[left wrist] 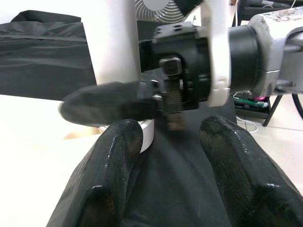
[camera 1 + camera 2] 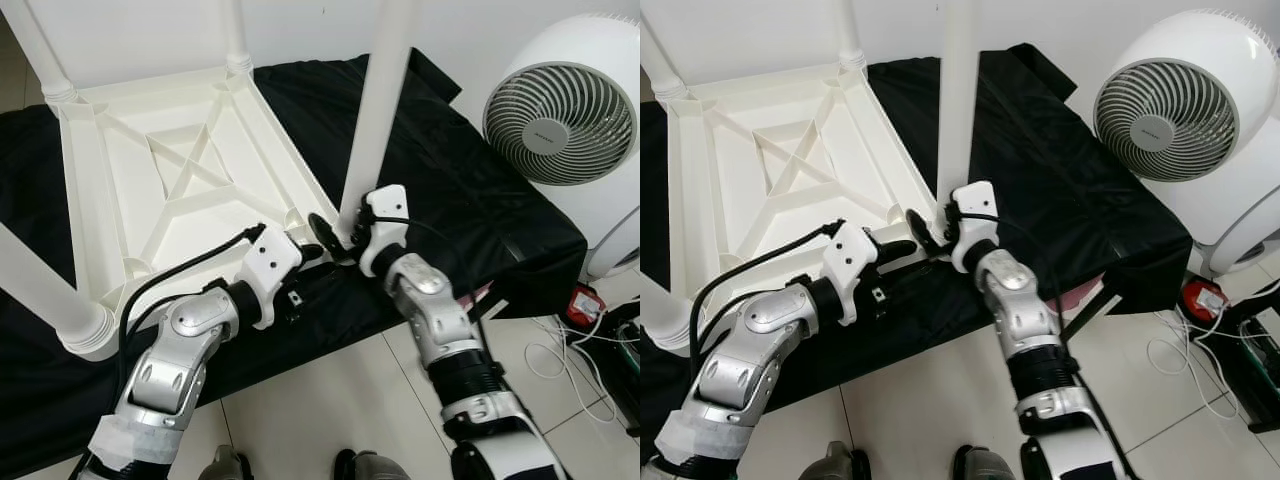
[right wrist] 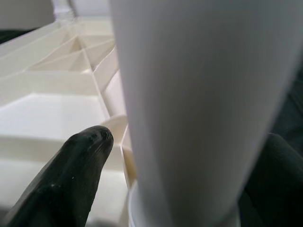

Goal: Building children table

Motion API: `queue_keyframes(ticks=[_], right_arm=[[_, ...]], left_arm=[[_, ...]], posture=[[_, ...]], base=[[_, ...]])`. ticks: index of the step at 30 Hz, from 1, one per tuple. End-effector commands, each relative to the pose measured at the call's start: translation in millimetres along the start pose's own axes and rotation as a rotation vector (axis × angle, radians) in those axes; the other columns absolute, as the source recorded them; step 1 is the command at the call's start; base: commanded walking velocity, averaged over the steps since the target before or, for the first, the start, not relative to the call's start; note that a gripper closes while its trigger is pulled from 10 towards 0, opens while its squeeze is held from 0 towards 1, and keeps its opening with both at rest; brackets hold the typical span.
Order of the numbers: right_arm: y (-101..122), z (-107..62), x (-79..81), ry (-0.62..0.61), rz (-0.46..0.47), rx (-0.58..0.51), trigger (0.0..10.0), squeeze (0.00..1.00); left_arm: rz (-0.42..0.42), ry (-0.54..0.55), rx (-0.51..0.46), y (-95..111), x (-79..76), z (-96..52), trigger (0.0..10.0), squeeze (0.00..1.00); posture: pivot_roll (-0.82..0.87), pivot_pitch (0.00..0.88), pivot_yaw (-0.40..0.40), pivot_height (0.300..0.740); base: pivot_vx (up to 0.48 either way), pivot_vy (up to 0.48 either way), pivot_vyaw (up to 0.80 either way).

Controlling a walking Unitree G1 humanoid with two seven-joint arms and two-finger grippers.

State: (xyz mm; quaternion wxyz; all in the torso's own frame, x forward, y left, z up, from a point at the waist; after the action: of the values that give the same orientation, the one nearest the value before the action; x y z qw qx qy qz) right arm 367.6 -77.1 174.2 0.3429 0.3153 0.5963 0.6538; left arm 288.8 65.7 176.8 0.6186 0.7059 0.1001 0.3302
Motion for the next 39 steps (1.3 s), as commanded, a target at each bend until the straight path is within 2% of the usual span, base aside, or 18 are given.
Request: queue_keyframes(ticks=[1, 2, 3, 5, 7, 10, 16, 24, 25, 26, 27, 28, 35, 39], right_arm=[[-3.7, -1.7, 2.8, 0.017, 0.005, 0.015, 10.0, 0.8], [-4.3, -6.1, -2.9, 0.045, -0.027, 0.031, 10.0, 0.0], [-4.3, -6.1, -2.9, 0.045, -0.027, 0.031, 10.0, 0.0], [-3.3, -15.6, -16.8, 0.148, -0.137, 0.044, 10.0, 0.0], [-3.4, -19.5, -25.0, 0.207, -0.194, 0.059, 10.0, 0.0], [-4.2, -21.1, -29.7, 0.261, -0.218, 0.083, 10.0, 0.0], [-1.0, -18.5, -28.7, 0.36, -0.249, 0.107, 10.0, 0.0], [8.5, -1.2, -27.3, 0.459, -0.334, 0.144, 10.0, 0.0], [7.0, 0.1, -25.8, 0.471, -0.315, 0.147, 3.8, 0.0], [7.0, 0.1, -25.8, 0.471, -0.315, 0.147, 3.8, 0.0], [5.2, 0.7, -24.2, 0.483, -0.298, 0.145, 1.6, 0.0], [2.4, 0.7, -22.2, 0.493, -0.282, 0.146, 0.0, 0.0], [-14.6, -6.3, -14.8, 0.514, -0.228, 0.15, 0.0, 0.0], [-19.6, -9.2, -19.9, 0.444, -0.188, 0.129, 0.0, 0.0]], left_arm=[[-0.011, 0.048, 0.013, -2.7, 2.5, -1.5, 10.0, 0.0], [-0.01, 0.049, 0.012, -2.6, 2.8, -1.4, 10.0, 0.0], [-0.01, 0.049, 0.012, -2.6, 2.8, -1.4, 10.0, 0.0], [-0.009, 0.051, 0.01, -2.5, 3.7, -0.9, 10.0, 0.0], [-0.007, 0.051, 0.01, -2.2, 4.4, -0.5, 10.0, 0.0], [0.003, 0.051, 0.012, -1.4, 6.1, -0.6, 10.0, 0.0], [0.015, 0.051, 0.016, -1.3, 9.3, -1.7, 10.0, 0.0], [0.021, 0.042, 0.018, -1.4, 9.5, -1.5, 10.0, 0.0], [0.023, 0.041, 0.017, -1.3, 9.2, -1.0, 10.0, 0.0], [0.023, 0.041, 0.017, -1.3, 9.2, -1.0, 10.0, 0.0], [0.024, 0.041, 0.017, -1.1, 9.3, -0.7, 10.0, 0.0], [0.025, 0.042, 0.016, -0.8, 9.9, -0.6, 10.0, 0.0], [0.028, 0.047, 0.015, -0.8, 10.3, -1.9, 10.0, 0.0], [0.027, 0.047, 0.016, -1.2, 10.5, -1.7, 10.0, 0.0]], posture=[[-0.03, 0.151, -0.018, 0.74], [-0.03, 0.146, -0.021, 0.74], [-0.03, 0.146, -0.021, 0.74], [-0.03, 0.137, -0.02, 0.74], [-0.03, 0.125, -0.017, 0.74], [-0.02, 0.115, -0.017, 0.74], [-0.02, 0.098, -0.012, 0.74], [-0.02, 0.09, -0.002, 0.74], [-0.01, 0.075, -0.008, 0.74], [-0.01, 0.075, -0.008, 0.74], [-0.01, 0.075, -0.008, 0.74], [-0.01, 0.075, -0.008, 0.74], [0.0, 0.062, -0.012, 0.74], [0.0, 0.062, -0.011, 0.74]], base=[[0.0, 0.0, 0.0], [0.0, 0.0, 0.0], [0.0, 0.0, 0.0], [0.0, 0.0, 0.0], [0.0, 0.0, 0.0], [0.0, 0.0, 0.0], [0.0, 0.0, 0.0], [0.0, 0.0, 0.0], [0.0, 0.0, 0.0], [0.0, 0.0, 0.0], [0.0, 0.0, 0.0], [0.0, 0.0, 0.0], [0.0, 0.0, 0.0], [0.0, 0.0, 0.0]])
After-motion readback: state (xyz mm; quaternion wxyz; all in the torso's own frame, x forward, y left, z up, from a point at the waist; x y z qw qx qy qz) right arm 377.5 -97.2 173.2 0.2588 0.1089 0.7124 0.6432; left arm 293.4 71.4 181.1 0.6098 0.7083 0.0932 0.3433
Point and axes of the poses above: a point about 5 cm out from each wrist's last joint towards the gripper, its own z axis pointing out of the wrist towards the gripper, its own y axis along the axis of the wrist's last joint, x = y × z, the point moved 3 cm from there along z, pointing out of the wrist towards the gripper, and after that the axes turned 6 degrees about z, right-handed, at the moved point
